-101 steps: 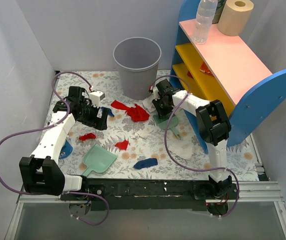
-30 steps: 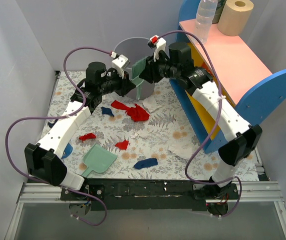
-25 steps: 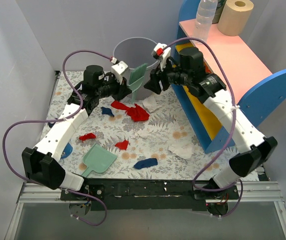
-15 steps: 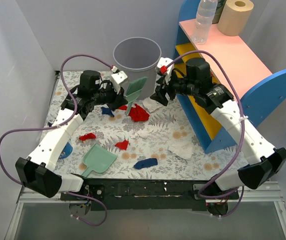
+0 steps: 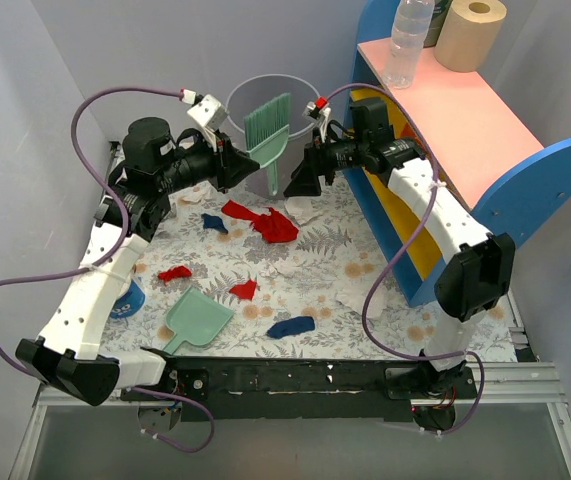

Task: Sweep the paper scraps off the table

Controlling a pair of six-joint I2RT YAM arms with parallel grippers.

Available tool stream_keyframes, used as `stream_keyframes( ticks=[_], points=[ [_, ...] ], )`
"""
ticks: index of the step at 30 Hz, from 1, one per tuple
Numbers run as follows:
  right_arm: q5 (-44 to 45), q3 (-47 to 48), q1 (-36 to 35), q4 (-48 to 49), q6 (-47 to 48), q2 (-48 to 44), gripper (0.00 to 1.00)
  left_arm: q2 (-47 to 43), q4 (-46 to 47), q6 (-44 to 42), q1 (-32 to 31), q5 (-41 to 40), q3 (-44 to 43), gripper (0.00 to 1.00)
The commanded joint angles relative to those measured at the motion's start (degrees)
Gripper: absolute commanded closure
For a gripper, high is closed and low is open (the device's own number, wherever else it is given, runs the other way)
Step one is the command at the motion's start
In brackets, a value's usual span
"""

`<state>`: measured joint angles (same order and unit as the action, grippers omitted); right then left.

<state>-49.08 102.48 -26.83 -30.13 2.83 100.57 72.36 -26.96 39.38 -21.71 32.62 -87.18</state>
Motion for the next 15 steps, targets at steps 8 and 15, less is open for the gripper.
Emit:
stream_keyframes(
  ticks=[8, 15],
  points=[
    [-31.2, -0.1, -0.4, 25.3, -21.9, 4.2, 0.19, 1.6, 2.4, 6.5, 0.2, 8.9, -3.8, 1.00],
    [-33.1, -4.3, -0.6, 35.7, -28.2, 4.0, 0.48, 2.7, 5.2, 8.7, 0.4, 8.0, -3.6, 1.00]
  ],
)
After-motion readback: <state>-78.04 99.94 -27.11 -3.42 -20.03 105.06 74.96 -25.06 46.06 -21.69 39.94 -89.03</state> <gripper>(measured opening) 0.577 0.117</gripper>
